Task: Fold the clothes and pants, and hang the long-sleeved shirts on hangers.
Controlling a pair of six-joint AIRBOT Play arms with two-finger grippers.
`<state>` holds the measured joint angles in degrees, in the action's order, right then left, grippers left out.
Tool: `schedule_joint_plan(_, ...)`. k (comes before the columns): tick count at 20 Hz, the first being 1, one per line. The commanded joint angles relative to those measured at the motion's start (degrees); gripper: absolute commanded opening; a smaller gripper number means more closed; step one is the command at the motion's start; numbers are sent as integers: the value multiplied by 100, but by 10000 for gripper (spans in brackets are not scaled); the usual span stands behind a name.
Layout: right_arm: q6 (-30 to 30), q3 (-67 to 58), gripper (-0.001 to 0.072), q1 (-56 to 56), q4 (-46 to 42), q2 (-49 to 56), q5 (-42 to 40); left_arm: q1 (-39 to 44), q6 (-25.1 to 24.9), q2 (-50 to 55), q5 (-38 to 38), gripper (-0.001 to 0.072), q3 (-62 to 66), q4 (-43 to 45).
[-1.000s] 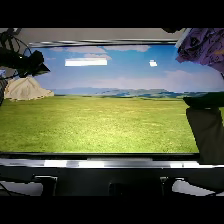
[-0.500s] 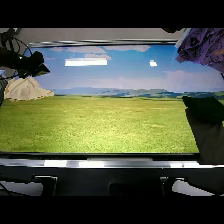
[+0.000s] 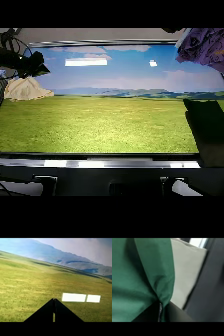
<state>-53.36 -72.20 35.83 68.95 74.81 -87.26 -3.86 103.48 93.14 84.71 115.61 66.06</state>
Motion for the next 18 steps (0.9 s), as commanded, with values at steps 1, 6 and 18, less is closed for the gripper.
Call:
schedule_joint_plan(1, 2, 472, 25, 4, -474, -28, -7, 0, -2, 0, -4, 20, -2, 2)
schedule_joint_plan(6, 4, 807, 25, 4, -710, -35, -50, 2, -2, 0, -4, 20, -2, 2)
schedule_joint_plan(18, -48, 1025, 572, 2, -1412, -35, 15, 2, -2, -2, -4, 19, -2, 2)
